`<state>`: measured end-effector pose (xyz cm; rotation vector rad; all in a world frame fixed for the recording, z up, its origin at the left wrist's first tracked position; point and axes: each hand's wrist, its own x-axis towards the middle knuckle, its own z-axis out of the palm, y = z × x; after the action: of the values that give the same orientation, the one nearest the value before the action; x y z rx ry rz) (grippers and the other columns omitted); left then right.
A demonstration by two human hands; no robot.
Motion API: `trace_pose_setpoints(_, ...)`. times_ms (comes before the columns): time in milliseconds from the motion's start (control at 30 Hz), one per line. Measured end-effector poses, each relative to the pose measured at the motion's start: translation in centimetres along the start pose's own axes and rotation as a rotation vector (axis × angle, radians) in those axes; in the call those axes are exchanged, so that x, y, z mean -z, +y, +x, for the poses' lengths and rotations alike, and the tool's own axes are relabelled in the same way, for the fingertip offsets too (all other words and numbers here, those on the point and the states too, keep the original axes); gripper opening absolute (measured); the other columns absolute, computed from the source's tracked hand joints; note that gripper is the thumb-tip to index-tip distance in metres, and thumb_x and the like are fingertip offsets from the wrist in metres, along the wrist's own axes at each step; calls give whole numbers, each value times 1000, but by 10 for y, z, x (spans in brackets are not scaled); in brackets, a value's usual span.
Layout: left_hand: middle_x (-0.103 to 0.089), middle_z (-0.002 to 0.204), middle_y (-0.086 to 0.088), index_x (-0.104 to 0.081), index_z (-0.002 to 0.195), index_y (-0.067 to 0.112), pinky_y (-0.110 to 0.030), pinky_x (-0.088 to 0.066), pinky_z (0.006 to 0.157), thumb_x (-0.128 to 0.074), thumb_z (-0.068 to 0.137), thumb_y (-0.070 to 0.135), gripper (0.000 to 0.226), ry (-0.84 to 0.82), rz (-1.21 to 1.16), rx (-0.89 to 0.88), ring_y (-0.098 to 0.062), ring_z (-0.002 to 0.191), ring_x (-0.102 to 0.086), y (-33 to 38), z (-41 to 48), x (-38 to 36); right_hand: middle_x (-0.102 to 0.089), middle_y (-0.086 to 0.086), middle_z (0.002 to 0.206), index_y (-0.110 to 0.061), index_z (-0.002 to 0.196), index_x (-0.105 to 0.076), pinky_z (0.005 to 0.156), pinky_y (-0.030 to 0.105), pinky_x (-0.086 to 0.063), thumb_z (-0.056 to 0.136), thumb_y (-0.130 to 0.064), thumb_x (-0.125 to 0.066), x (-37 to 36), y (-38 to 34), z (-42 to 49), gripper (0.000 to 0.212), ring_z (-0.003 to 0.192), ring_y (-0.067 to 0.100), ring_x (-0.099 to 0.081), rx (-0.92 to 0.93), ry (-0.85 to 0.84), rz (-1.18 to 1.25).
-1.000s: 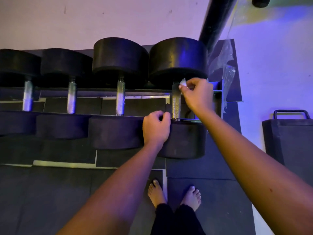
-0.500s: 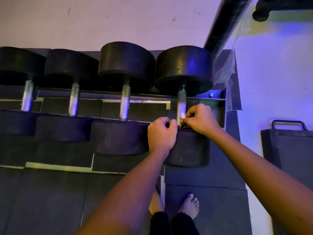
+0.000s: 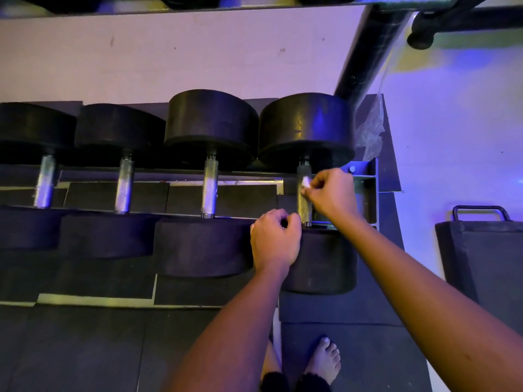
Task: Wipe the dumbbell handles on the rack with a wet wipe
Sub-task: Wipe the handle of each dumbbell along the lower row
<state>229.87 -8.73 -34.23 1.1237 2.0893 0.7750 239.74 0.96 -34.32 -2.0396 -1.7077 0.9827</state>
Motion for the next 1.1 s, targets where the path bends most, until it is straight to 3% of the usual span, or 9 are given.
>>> trace_pose_setpoints(67, -49, 56, 6, -47, 53, 23, -31, -37, 59, -48, 80, 33, 29, -6, 7, 0, -21, 66, -52, -1, 0, 0, -66, 9, 72, -12, 65, -65, 65, 26, -45, 76, -19, -77, 2, 8, -11, 18, 78, 25, -66, -6, -84, -79)
trace_pose_setpoints(200, -48, 57, 6, -45, 52, 24, -33, -39, 60, -44, 77, 38, 29, -9, -9, -1, -23, 68, -53, -3, 1, -2, -70, 8, 72, -9, 68, -72, 66, 29, -54, 73, -14, -80, 8, 14, -19, 11, 73, 18, -67, 7, -233, -123)
trace_pose_setpoints(300, -43, 55, 7, -41, 50, 23, -31, -34, 58, -42, 76, 38, 31, -1, -14, -4, -24, 67, -51, -4, 1, -2, -70, 10, 73, -10, 73, -73, 64, 28, -50, 73, -19, -80, 15, 7, -8, 12, 72, 21, -67, 12, -106, -67)
trace_pose_setpoints(400, -44, 55, 7, -41, 50, 23, -30, -30, 59, -48, 81, 32, 34, -4, -11, -5, -23, 68, -50, -4, 0, -1, -70, 10, 75, -9, 77, -72, 74, 37, -56, 77, -21, -79, 17, -7, 10, 14, 75, 25, -67, 41, 45, 35)
trace_pose_setpoints(600, -48, 55, 5, -46, 52, 20, -31, -35, 60, -50, 84, 29, 33, 5, -13, -2, -21, 64, -49, -2, 0, 0, -69, 10, 74, -12, 70, -68, 71, 37, -55, 76, -21, -80, 3, -11, 11, 17, 74, 26, -66, 31, 40, 29)
trace_pose_setpoints(733, -46, 55, 6, -45, 51, 21, -31, -34, 58, -49, 83, 30, 33, -2, -19, 2, -22, 66, -50, -3, 0, 0, -68, 7, 68, -11, 63, -66, 63, 27, -48, 70, -15, -83, 5, 3, -5, 19, 69, 20, -64, -11, -86, -51)
trace_pose_setpoints(900, -46, 54, 4, -46, 52, 19, -34, -39, 57, -49, 82, 31, 33, 4, -18, 0, -24, 66, -51, -2, 0, 0, -71, 8, 64, -13, 61, -70, 69, 34, -59, 66, -9, -86, 17, 16, -21, 18, 59, 15, -66, -74, -305, 6)
trace_pose_setpoints(967, -45, 53, 4, -44, 51, 18, -35, -38, 57, -49, 82, 30, 33, 2, -16, 10, -25, 65, -49, -2, 0, 0, -71, 9, 63, -13, 64, -70, 68, 36, -60, 66, -5, -83, 20, 15, -11, 16, 59, 18, -67, -86, -211, 67)
trace_pose_setpoints(1100, -44, 52, 5, -43, 50, 18, -35, -37, 56, -49, 83, 27, 35, 1, -18, 20, -24, 63, -47, 1, -2, 1, -68, 7, 72, -11, 82, -72, 65, 26, -49, 70, -12, -83, 20, -1, 15, 16, 65, 14, -61, -25, -14, 136)
